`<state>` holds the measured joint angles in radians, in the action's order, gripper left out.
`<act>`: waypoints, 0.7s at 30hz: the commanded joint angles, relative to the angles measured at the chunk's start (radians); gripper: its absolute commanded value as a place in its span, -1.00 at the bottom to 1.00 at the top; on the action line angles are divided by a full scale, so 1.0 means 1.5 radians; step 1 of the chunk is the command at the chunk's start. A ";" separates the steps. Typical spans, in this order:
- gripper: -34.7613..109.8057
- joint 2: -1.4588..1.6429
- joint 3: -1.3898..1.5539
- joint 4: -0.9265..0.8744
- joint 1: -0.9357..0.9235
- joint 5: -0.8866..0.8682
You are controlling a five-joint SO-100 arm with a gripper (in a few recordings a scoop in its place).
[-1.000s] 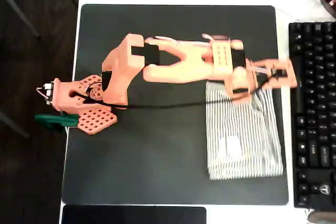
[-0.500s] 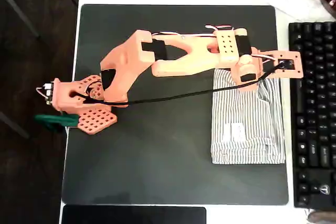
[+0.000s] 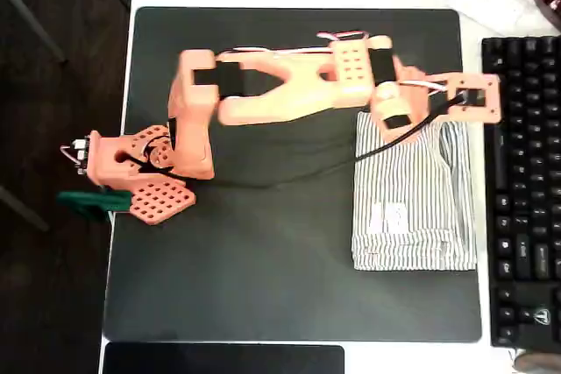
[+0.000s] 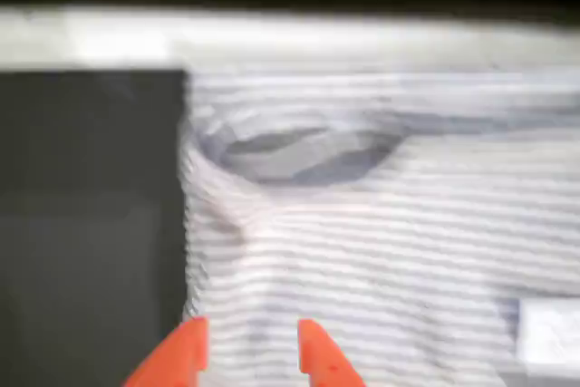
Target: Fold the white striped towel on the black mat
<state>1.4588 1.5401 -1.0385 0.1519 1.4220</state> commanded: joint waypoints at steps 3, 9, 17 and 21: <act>-0.50 0.209 0.180 0.007 -0.025 0.015; -0.52 0.411 0.408 0.008 -0.061 0.026; -0.52 0.713 0.664 0.003 -0.080 0.009; -0.52 0.858 0.757 -0.037 -0.074 0.002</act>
<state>2.6477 2.6400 -1.0738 0.0368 1.4343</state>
